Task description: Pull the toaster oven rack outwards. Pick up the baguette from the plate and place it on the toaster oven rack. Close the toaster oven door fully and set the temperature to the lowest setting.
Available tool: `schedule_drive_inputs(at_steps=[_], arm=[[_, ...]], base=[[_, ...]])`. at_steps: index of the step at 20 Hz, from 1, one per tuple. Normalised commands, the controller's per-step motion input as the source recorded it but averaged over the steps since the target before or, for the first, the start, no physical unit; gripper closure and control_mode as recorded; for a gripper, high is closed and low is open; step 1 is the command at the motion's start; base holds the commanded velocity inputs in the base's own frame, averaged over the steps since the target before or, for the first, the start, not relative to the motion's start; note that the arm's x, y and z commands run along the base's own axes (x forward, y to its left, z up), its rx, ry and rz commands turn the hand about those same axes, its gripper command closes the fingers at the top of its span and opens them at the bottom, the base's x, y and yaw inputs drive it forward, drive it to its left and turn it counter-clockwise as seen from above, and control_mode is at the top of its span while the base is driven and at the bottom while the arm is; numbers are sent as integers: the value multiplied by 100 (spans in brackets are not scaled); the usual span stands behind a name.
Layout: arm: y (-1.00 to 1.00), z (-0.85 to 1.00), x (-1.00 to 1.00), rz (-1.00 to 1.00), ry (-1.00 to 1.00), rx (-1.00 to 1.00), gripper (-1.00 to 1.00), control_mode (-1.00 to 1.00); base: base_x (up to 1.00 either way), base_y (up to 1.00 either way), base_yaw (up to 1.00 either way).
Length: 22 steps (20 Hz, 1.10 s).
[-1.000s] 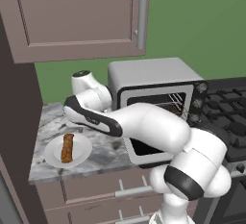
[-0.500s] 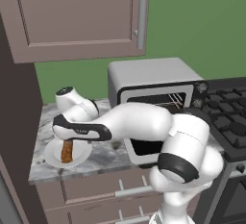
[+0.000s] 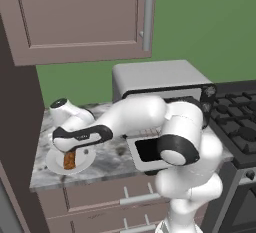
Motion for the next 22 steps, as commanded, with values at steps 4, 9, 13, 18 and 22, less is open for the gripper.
schedule_drive_inputs(at_steps=[4,9,13,18,22], arm=[[20,-24,21,0,0,-2,-100,-100],[8,-18,21,0,0,-2,-100,-100],[11,-14,28,0,0,-1,-100,-100],[17,-11,27,0,0,-1,-100,-100],[4,-15,12,0,0,-1,-100,-100]], base=[[0,0,0],[0,0,0],[0,0,0],[0,0,0],[0,0,0]])
